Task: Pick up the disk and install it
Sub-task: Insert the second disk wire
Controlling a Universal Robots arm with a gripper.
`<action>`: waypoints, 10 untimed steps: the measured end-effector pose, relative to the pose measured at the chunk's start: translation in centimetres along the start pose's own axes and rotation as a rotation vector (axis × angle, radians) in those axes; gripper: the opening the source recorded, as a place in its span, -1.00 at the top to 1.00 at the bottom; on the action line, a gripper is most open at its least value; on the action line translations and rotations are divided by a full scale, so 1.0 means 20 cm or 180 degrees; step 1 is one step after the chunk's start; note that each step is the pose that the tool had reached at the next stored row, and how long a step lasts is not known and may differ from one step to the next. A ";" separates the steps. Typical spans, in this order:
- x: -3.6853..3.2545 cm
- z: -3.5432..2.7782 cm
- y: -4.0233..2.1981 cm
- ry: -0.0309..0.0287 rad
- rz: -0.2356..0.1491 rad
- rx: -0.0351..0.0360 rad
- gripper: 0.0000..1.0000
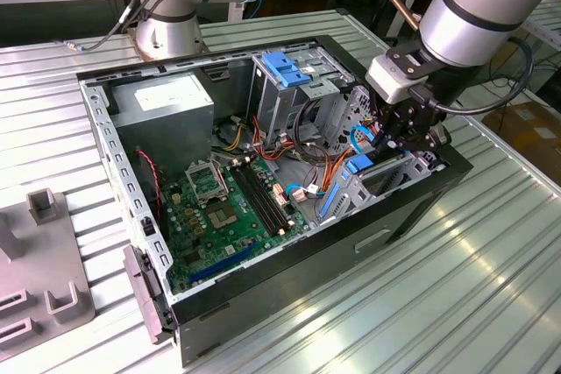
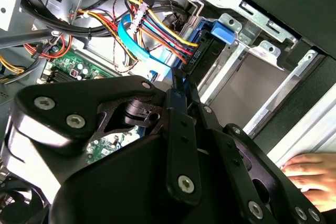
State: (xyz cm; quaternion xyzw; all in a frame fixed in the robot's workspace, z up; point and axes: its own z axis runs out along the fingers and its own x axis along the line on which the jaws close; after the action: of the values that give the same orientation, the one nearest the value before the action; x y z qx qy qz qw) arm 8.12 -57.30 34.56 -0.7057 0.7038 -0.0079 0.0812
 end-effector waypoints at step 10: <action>0.006 0.023 0.003 -0.0004 0.0001 0.0000 0.68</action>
State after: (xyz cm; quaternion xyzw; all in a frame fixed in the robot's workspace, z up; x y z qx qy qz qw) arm 8.12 -57.36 34.10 -0.7056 0.7038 -0.0075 0.0818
